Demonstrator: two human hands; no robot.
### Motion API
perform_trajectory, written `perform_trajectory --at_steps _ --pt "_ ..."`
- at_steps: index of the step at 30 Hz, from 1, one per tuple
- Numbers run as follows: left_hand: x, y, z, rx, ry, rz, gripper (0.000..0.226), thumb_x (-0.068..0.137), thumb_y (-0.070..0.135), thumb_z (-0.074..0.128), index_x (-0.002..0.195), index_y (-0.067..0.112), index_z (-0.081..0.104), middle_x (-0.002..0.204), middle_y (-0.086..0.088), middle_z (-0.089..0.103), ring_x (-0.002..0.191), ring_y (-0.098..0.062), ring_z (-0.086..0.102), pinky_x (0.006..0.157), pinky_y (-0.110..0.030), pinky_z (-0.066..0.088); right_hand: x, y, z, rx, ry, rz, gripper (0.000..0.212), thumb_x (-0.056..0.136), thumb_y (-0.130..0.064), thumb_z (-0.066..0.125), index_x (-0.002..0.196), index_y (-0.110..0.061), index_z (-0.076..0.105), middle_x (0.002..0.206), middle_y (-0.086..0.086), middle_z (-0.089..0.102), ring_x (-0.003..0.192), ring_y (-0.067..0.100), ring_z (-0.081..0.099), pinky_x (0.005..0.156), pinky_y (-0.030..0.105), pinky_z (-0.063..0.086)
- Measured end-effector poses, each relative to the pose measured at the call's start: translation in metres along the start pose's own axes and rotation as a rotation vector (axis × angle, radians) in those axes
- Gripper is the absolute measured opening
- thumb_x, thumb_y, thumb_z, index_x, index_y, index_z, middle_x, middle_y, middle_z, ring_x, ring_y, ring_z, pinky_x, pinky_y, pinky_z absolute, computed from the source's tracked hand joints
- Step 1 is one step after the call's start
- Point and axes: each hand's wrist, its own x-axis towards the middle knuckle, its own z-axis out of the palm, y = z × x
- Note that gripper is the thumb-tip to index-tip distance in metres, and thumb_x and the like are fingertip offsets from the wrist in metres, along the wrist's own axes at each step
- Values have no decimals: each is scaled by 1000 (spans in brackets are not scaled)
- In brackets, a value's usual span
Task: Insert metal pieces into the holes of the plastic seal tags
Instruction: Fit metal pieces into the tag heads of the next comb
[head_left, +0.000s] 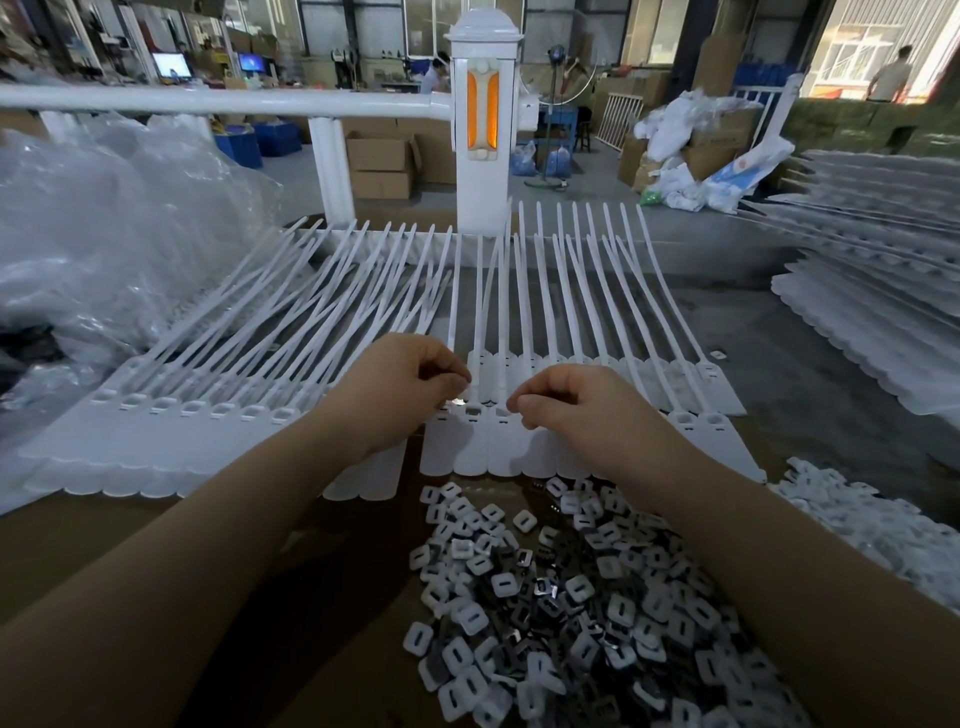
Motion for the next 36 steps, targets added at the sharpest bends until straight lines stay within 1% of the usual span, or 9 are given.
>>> perform_trajectory --at_steps 3,5,11,15,19,24,27,31,36 --pt "1 0 1 45 -33 -24 15 93 18 65 83 30 67 84 7 70 80 -10 66 74 -25 54 -1 0 1 -7 -2 9 13 93 -28 60 85 -34 68 82 -11 69 89 23 65 58 14 45" --pt "2 1 2 97 -52 -20 13 93 20 65 86 30 68 84 9 69 80 -7 65 71 -22 52 -1 0 1 -11 0 15 12 94 -29 60 86 -34 69 82 -12 69 87 20 66 59 14 45" --pt "8 6 7 142 -129 -32 10 93 20 64 89 25 72 80 13 66 76 -3 60 64 -19 44 1 0 2 -2 1 17 11 93 -28 61 86 -33 68 80 -13 68 70 -10 59 58 11 39" --pt "13 8 9 203 -159 -59 12 93 22 64 84 26 70 75 10 65 68 -4 59 56 -19 40 2 2 1 -1 0 12 12 93 -27 60 86 -33 68 80 -13 68 72 -11 59 61 13 39" --pt "14 9 7 199 -152 -84 12 90 22 66 82 25 74 70 15 64 58 3 59 47 -11 39 3 2 1 -3 -1 14 13 93 -26 60 86 -34 67 81 -14 68 72 -7 61 62 14 40" --pt "15 11 8 194 -158 -142 13 86 26 72 75 31 68 77 12 64 76 -6 60 77 -28 52 3 2 3 -1 -1 16 11 93 -26 60 89 -33 68 83 -13 68 78 -3 61 65 17 41" --pt "17 8 9 234 -136 -215 13 80 35 77 76 30 66 79 12 61 90 -14 60 102 -47 42 3 2 2 -6 -3 21 11 94 -26 60 89 -33 67 84 -13 68 80 -2 61 64 16 41" --pt "18 5 8 163 -154 -332 20 75 39 80 84 27 67 91 4 66 105 -25 59 106 -53 39 2 1 3 -4 -6 22 12 94 -25 59 89 -33 67 84 -13 68 80 -2 62 65 17 42" --pt "21 0 8 142 -148 -352 27 71 44 82 83 25 68 95 1 67 106 -26 58 106 -53 38 2 1 3 -10 -8 17 12 94 -25 59 89 -33 66 85 -12 68 82 0 62 66 18 43"
